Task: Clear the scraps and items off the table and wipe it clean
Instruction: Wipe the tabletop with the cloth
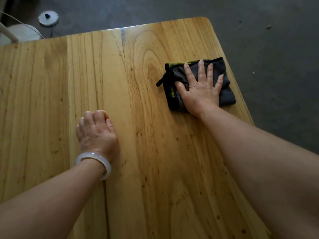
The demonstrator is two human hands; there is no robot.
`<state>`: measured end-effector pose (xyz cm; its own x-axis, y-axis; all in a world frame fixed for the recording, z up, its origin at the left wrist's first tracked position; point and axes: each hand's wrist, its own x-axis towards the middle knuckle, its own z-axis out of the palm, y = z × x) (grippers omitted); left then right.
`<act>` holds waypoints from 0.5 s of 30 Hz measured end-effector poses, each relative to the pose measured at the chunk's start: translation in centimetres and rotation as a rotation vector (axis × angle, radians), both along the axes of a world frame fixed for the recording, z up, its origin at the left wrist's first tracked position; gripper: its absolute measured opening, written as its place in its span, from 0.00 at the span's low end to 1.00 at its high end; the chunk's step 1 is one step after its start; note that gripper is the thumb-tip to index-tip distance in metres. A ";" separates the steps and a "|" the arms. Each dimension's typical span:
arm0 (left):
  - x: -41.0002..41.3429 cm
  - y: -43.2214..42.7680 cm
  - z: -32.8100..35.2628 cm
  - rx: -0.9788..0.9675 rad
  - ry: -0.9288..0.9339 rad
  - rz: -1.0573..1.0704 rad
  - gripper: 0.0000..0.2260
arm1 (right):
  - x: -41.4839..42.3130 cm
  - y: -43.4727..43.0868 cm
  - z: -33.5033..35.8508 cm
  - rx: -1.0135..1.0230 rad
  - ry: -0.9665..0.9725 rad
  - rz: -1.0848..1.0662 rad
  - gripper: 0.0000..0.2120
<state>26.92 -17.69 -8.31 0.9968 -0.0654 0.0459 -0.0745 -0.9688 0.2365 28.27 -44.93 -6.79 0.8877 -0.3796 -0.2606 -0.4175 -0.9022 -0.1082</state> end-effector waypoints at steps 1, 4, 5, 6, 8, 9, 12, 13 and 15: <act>0.0 0.0 -0.1 -0.003 -0.006 -0.003 0.04 | -0.6 0.1 0.0 0.002 0.002 0.002 0.30; 0.3 0.1 -0.2 0.003 -0.032 0.013 0.05 | -3.0 1.0 0.1 0.016 -0.003 0.005 0.30; 0.3 0.0 -0.2 0.004 -0.031 0.016 0.06 | -4.1 1.3 0.1 0.018 -0.009 -0.001 0.30; 0.3 0.0 -0.2 0.005 -0.025 0.015 0.06 | -5.3 1.7 0.1 0.022 -0.011 -0.008 0.30; 0.1 0.0 -0.1 0.011 -0.019 0.005 0.07 | -7.7 2.4 0.3 0.037 -0.006 -0.017 0.30; 0.2 0.0 0.0 0.017 -0.020 0.002 0.07 | -8.7 2.8 0.3 0.045 -0.003 -0.019 0.30; 0.0 0.0 0.1 0.025 -0.020 -0.010 0.08 | -12.3 4.1 0.4 0.056 -0.006 -0.027 0.30; 0.0 0.0 0.2 0.025 -0.017 -0.010 0.08 | -13.3 4.5 0.4 0.057 -0.008 -0.029 0.30; -0.2 -0.1 0.3 0.027 -0.016 -0.012 0.09 | -15.6 5.2 0.3 0.055 -0.013 -0.032 0.30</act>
<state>26.74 -17.74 -7.97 0.9951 -0.0785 0.0599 -0.0894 -0.9739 0.2087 12.63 -39.71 -6.45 0.8790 -0.3930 -0.2700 -0.4440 -0.8810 -0.1631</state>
